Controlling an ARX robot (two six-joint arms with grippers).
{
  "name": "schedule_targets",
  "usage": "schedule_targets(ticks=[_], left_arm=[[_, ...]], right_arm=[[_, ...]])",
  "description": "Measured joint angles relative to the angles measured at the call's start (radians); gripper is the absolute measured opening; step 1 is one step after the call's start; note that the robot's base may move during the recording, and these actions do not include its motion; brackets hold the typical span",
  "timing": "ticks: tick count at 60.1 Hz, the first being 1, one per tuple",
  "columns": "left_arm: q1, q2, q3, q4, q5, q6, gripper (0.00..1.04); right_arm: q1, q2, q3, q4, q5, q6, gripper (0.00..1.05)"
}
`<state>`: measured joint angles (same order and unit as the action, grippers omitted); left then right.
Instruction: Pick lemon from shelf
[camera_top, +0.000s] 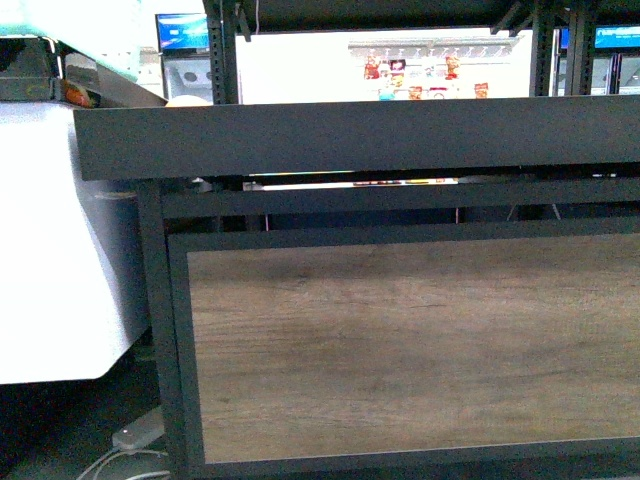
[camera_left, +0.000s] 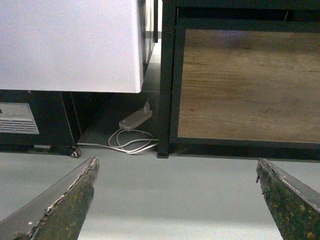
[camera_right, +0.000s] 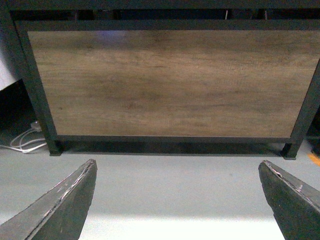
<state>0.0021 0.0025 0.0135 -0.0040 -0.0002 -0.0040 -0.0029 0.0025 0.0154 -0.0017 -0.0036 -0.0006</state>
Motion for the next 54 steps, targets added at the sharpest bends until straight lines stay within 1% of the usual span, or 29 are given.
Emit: schedule_targets(ticks=[54], left_arm=[[0.0,0.0,0.0,0.0,0.0,0.0,0.97]], right_arm=[[0.0,0.0,0.0,0.0,0.0,0.0,0.97]])
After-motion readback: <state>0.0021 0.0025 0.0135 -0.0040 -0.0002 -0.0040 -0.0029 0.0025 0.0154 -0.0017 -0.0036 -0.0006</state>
